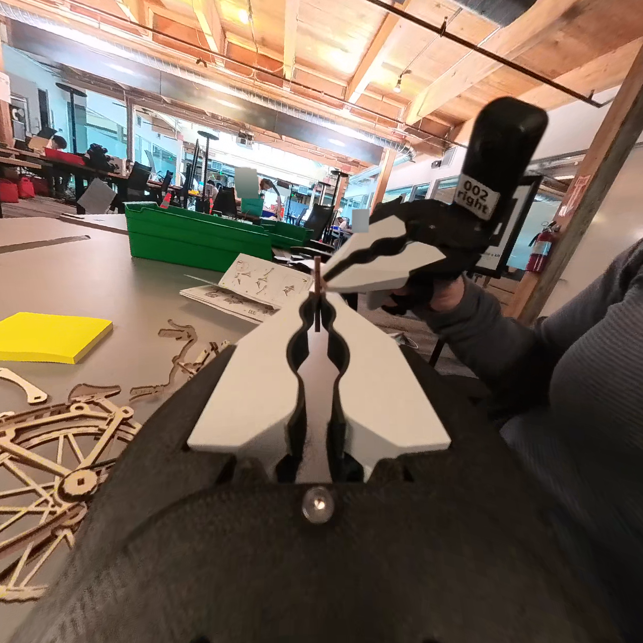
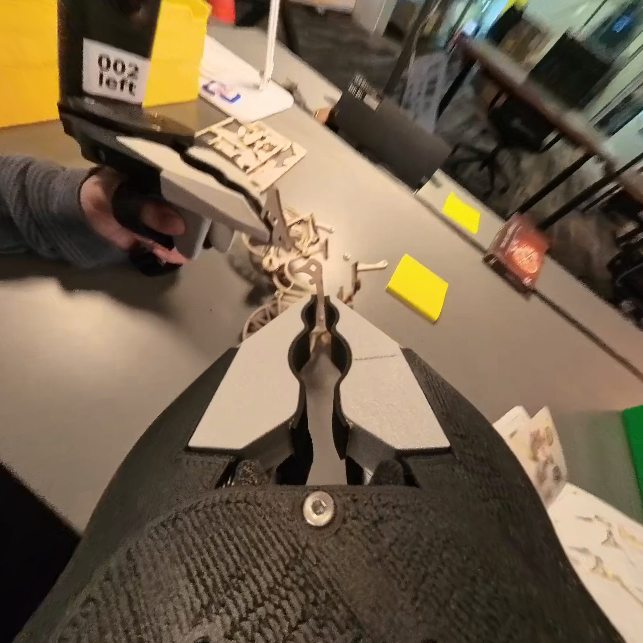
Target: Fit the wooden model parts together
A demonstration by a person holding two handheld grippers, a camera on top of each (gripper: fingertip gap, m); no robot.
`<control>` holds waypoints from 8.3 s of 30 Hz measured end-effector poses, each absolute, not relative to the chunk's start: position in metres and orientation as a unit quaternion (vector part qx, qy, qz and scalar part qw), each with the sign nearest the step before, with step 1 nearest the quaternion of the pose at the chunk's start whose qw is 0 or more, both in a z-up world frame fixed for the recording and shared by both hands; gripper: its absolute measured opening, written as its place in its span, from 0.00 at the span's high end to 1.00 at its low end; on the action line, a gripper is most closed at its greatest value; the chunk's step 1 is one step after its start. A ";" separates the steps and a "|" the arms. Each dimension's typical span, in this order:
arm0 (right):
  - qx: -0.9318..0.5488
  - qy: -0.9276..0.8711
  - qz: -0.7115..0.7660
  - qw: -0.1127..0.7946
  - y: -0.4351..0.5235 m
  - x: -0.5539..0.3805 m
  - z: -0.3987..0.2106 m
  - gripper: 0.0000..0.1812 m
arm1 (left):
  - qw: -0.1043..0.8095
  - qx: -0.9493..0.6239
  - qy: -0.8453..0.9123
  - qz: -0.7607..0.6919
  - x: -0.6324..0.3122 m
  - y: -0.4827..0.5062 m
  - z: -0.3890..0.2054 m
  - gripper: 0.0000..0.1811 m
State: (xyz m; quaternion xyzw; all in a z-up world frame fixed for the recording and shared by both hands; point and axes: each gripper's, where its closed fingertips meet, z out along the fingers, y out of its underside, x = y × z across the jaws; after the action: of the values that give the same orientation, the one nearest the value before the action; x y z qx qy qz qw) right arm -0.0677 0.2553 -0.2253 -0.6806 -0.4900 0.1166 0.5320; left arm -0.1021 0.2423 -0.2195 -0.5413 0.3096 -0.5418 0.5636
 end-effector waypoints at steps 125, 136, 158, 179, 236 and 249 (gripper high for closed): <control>-0.619 -0.552 0.449 0.333 0.170 -0.048 -0.274 1.00 | 0.545 -0.634 0.545 -0.064 -0.067 0.158 -0.261 0.85; -0.590 -0.568 0.499 0.283 0.154 -0.052 -0.263 0.99 | 0.520 -0.489 0.690 0.122 -0.053 0.152 -0.268 1.00; -0.565 -0.657 0.331 0.373 0.164 -0.041 -0.291 1.00 | 0.362 -0.726 0.565 -0.148 -0.080 0.156 -0.304 0.83; -0.732 -0.562 0.260 0.285 0.206 -0.025 -0.340 1.00 | 0.300 -0.861 0.395 -0.110 -0.119 0.179 -0.343 0.89; -0.675 -0.527 0.366 0.364 0.203 -0.011 -0.296 0.86 | 0.520 -0.705 0.220 -0.429 -0.080 0.148 -0.239 0.99; -0.701 -0.575 0.282 0.314 0.207 -0.031 -0.342 1.00 | 0.515 -0.712 0.191 -0.438 -0.082 0.158 -0.256 0.99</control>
State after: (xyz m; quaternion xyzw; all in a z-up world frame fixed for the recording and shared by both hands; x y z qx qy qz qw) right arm -0.0313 0.2068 -0.3416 -0.7010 -0.5753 0.2816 0.3136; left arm -0.0821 0.1581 -0.2563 -0.7122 0.1911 -0.4376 0.5146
